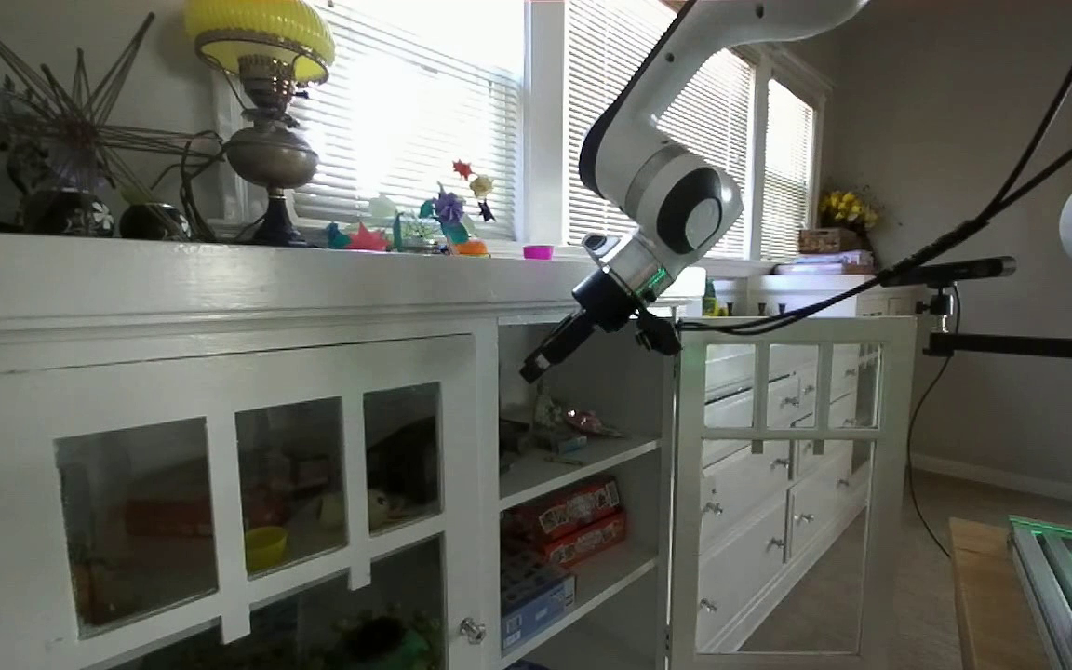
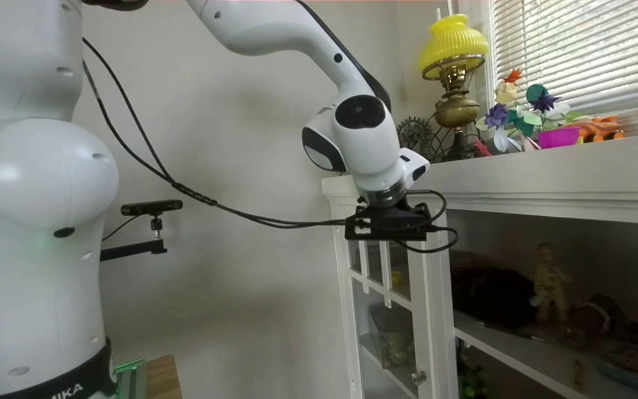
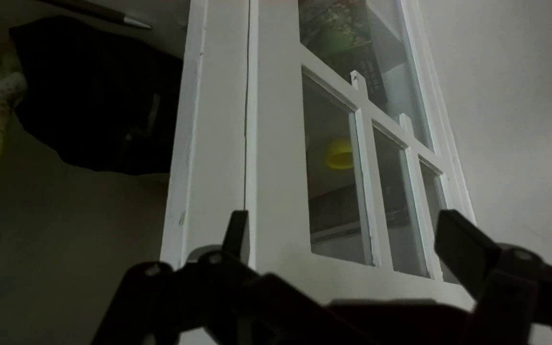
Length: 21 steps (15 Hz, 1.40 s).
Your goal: Open the left cabinet door
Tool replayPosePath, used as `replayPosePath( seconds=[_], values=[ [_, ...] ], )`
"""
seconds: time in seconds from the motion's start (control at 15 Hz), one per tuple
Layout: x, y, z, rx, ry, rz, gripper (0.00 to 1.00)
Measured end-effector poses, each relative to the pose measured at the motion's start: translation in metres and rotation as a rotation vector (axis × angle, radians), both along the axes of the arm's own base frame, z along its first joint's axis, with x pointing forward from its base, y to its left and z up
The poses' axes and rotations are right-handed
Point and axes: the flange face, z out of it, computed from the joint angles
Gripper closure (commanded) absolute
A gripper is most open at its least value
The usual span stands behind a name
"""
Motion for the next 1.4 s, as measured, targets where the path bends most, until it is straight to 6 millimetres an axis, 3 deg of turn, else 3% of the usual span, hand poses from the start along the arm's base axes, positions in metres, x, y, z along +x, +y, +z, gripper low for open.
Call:
replayPosePath(
  seconds=[0.4,1.4],
  values=[
    [0.012,-0.004,-0.023,-0.035,0.007,0.044,0.0],
    [0.047,-0.015,-0.025,0.035,-0.099,0.067,0.0]
  ],
)
